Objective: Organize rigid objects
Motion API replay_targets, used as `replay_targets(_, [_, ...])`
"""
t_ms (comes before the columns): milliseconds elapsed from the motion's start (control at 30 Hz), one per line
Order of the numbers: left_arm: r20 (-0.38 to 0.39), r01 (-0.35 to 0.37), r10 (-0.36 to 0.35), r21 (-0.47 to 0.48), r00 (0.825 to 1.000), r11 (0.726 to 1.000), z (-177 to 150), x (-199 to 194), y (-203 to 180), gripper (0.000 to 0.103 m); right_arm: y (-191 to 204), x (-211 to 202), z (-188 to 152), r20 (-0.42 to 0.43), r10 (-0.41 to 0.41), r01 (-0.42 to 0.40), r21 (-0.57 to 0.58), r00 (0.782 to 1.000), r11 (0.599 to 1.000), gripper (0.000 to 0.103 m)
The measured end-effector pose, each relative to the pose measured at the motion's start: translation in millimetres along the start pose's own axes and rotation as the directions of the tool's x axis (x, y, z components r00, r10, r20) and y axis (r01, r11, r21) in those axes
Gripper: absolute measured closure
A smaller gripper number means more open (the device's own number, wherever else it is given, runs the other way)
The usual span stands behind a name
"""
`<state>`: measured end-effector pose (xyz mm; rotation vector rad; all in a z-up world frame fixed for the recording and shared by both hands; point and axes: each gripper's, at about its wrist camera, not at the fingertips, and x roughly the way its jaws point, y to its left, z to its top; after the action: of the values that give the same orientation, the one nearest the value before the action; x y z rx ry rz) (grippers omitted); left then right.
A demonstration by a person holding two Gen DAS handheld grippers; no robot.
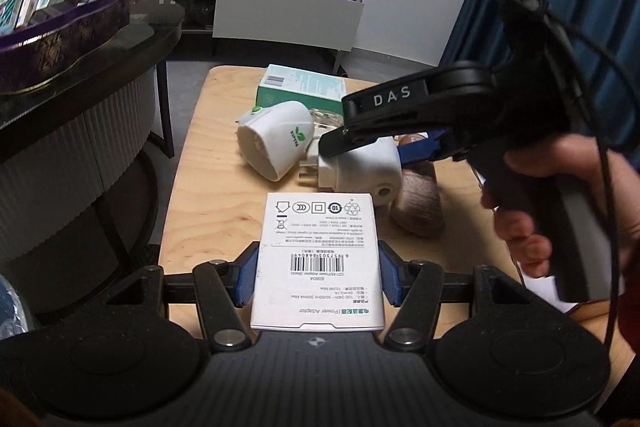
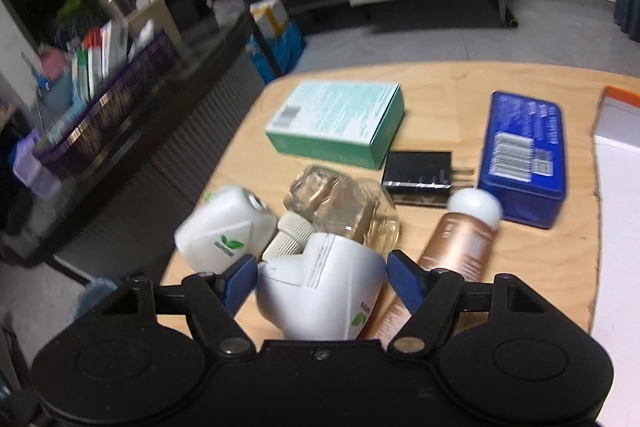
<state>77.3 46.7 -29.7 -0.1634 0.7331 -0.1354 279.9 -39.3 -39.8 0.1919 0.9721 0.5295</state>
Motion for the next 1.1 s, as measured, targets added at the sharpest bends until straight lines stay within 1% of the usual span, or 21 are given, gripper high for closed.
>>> replay_targets(100, [0.002,0.006,-0.005,-0.010,1.000,1.000,-0.7,0.3,0.6,0.043,0.4,4.4,0.2,0.010,0.017,-0.017,-0.011,1.000,1.000,0.017])
replay_targets(167, [-0.004,0.006,-0.006,-0.012,1.000,1.000,-2.0,1.9,0.7,0.043,1.4,7.9,-1.7,0.012,0.035,-0.035,-0.016,0.999,0.999,0.015])
replay_targets(267, [-0.010,0.007,-0.007,-0.020,1.000,1.000,-4.0,1.6,1.7,0.043,5.6,7.6,-3.4,0.021,0.023,-0.022,-0.048,1.000,0.999,0.013])
replay_targets(333, [-0.010,0.006,-0.006,-0.021,1.000,1.000,-4.2,0.0,1.4,0.043,1.1,4.9,-4.1,0.036,0.033,-0.032,-0.013,0.999,0.999,0.018])
replay_targets(400, [-0.010,0.005,-0.005,-0.024,1.000,1.000,-3.8,0.3,2.6,0.043,-3.5,0.9,-5.9,0.053,0.034,-0.035,0.017,0.998,0.999,0.019])
replay_targets(567, [-0.002,0.007,-0.007,-0.030,1.000,1.000,-0.9,1.9,2.9,0.043,-14.1,-28.7,-14.6,0.131,0.079,-0.085,0.045,0.988,0.995,0.019])
replay_targets(733, [0.016,0.021,-0.021,-0.016,1.000,1.000,2.5,0.9,-5.7,0.043,-21.5,-75.8,-19.0,0.220,0.067,-0.075,0.026,0.973,0.997,0.019])
replay_targets(867, [0.031,0.037,-0.037,0.006,0.999,0.999,6.8,-2.4,-18.6,0.043,-33.0,-116.1,-25.8,0.281,0.014,-0.023,0.027,0.959,0.999,0.019])
replay_targets(933, [0.037,0.055,-0.055,0.010,0.998,0.998,10.0,-2.1,-27.8,0.043,-41.5,-137.1,-30.9,0.315,-0.021,0.009,0.040,0.949,0.999,0.019])
replay_targets(1000, [0.042,0.069,-0.071,0.034,0.997,0.997,14.3,-1.9,-41.2,0.043,-52.2,-158.3,-37.8,0.341,-0.068,0.052,0.056,0.938,0.997,0.019])
replay_targets(1100, [0.042,0.106,-0.109,0.069,0.993,0.992,22.5,1.0,-66.5,0.043,-73.4,-191.0,-50.7,0.373,-0.155,0.126,0.102,0.915,0.987,0.019])
